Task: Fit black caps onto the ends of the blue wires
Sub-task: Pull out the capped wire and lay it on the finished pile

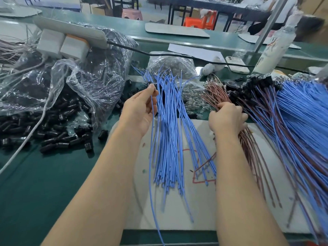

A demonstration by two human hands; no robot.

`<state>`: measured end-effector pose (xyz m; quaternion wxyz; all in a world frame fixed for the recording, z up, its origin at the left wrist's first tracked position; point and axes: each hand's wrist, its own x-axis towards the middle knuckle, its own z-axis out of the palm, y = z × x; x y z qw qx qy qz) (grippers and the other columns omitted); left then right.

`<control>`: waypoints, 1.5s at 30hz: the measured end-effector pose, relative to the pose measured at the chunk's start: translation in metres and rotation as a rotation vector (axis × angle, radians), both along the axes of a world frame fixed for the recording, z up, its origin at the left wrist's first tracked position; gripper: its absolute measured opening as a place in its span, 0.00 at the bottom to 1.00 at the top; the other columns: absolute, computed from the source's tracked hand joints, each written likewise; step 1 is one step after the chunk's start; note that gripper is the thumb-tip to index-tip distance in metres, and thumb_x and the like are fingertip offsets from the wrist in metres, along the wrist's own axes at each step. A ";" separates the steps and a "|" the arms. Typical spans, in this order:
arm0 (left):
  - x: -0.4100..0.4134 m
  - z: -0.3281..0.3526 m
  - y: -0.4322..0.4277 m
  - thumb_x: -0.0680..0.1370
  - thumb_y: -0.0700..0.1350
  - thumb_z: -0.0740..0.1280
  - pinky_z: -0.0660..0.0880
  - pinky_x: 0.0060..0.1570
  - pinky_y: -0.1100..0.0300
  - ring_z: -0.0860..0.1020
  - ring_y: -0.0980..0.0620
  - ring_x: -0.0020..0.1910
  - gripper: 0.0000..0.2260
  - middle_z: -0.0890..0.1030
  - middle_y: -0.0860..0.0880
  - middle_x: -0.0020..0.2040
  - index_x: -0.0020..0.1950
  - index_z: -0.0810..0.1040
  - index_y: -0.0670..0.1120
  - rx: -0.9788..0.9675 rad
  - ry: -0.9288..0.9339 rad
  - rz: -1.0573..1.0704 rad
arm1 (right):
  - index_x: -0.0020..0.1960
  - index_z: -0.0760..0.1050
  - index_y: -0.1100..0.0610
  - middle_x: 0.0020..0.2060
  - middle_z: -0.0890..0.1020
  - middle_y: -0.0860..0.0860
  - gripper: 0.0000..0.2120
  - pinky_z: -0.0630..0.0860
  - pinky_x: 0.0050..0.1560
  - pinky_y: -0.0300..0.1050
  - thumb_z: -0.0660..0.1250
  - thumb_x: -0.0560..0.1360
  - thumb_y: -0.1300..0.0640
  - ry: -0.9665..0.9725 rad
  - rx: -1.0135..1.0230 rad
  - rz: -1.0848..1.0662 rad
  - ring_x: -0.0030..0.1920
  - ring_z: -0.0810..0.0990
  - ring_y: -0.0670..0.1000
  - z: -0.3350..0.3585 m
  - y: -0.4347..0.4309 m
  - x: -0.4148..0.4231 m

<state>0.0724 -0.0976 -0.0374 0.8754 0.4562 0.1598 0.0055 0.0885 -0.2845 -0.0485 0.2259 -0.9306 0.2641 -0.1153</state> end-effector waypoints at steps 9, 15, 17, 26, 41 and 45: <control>-0.001 0.001 -0.002 0.77 0.44 0.67 0.70 0.31 0.69 0.74 0.61 0.29 0.06 0.80 0.54 0.33 0.40 0.78 0.46 -0.088 0.023 -0.116 | 0.57 0.78 0.52 0.61 0.76 0.56 0.11 0.64 0.63 0.54 0.63 0.76 0.59 -0.049 0.002 -0.028 0.63 0.69 0.60 -0.007 -0.004 0.006; -0.002 0.000 -0.002 0.78 0.45 0.66 0.72 0.36 0.66 0.75 0.59 0.34 0.03 0.82 0.54 0.37 0.46 0.79 0.47 0.049 -0.060 -0.195 | 0.53 0.75 0.58 0.51 0.78 0.54 0.06 0.73 0.52 0.42 0.62 0.78 0.60 -0.558 0.287 0.129 0.47 0.75 0.48 0.009 0.004 -0.003; -0.005 0.001 -0.006 0.77 0.44 0.66 0.73 0.44 0.63 0.78 0.58 0.40 0.03 0.82 0.53 0.43 0.47 0.79 0.48 0.149 -0.163 -0.322 | 0.52 0.73 0.58 0.45 0.78 0.50 0.04 0.73 0.45 0.36 0.63 0.78 0.60 -0.621 0.535 0.306 0.40 0.75 0.43 0.018 0.016 -0.008; -0.006 0.000 -0.018 0.78 0.37 0.64 0.76 0.54 0.61 0.80 0.54 0.46 0.05 0.82 0.45 0.48 0.50 0.79 0.41 0.185 -0.212 -0.329 | 0.52 0.78 0.60 0.43 0.81 0.53 0.07 0.78 0.43 0.42 0.62 0.79 0.62 -0.414 0.889 0.561 0.40 0.79 0.47 0.023 0.037 -0.012; -0.002 -0.007 -0.014 0.77 0.42 0.68 0.74 0.51 0.61 0.77 0.54 0.44 0.03 0.79 0.52 0.43 0.49 0.77 0.48 0.675 -0.210 -0.042 | 0.48 0.71 0.57 0.31 0.82 0.50 0.06 0.73 0.28 0.36 0.57 0.82 0.58 -0.708 1.209 0.356 0.27 0.77 0.46 0.036 0.020 -0.018; -0.003 -0.013 -0.020 0.76 0.40 0.68 0.74 0.49 0.64 0.77 0.54 0.43 0.04 0.79 0.54 0.41 0.49 0.78 0.47 1.033 -0.384 -0.056 | 0.47 0.68 0.56 0.29 0.81 0.50 0.08 0.72 0.28 0.37 0.54 0.83 0.58 -0.925 1.235 0.211 0.26 0.77 0.47 0.036 0.018 -0.015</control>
